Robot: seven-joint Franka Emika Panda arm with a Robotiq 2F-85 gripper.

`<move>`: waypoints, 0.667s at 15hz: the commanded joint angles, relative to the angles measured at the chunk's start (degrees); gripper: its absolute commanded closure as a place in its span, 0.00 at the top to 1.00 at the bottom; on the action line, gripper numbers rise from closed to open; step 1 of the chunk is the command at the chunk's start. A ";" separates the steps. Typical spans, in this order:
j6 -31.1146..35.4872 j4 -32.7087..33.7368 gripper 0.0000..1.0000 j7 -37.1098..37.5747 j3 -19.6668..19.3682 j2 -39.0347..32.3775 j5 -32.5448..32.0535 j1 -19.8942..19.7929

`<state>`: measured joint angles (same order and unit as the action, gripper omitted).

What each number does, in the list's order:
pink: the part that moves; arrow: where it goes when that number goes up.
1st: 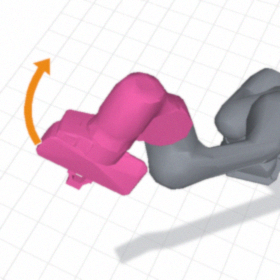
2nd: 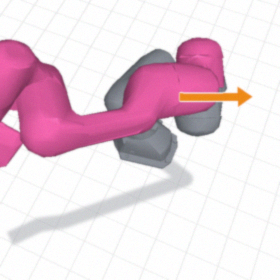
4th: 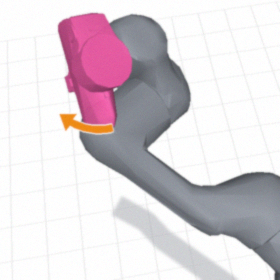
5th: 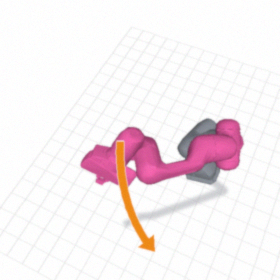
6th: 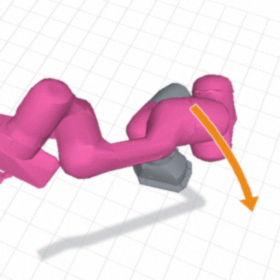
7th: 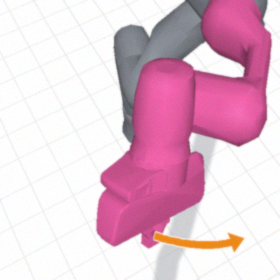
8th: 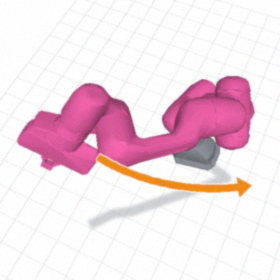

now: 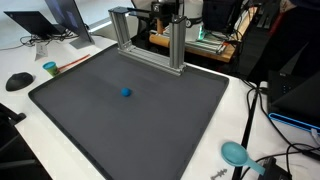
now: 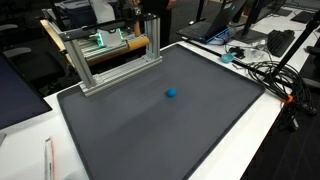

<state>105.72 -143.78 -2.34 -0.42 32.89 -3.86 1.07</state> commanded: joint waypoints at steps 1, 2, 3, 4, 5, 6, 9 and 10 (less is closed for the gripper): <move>1.13 -1.14 1.00 0.82 0.08 3.84 1.44 0.06; 1.37 -1.30 1.00 1.61 0.09 4.20 2.11 0.03; 2.01 -1.50 1.00 2.32 0.09 4.61 2.63 -0.03; 2.67 -1.72 1.00 3.49 0.32 4.85 3.02 -0.18; 4.05 -2.03 1.00 4.70 0.50 4.88 3.55 -0.28; 1.72 -0.15 1.00 2.72 0.37 2.97 1.76 -0.34; 1.97 -0.19 1.00 2.91 0.44 2.78 1.77 -0.34; 1.98 -0.19 1.00 2.91 0.45 2.74 1.77 -0.34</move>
<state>107.82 -144.08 0.73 -0.28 35.65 -2.28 1.08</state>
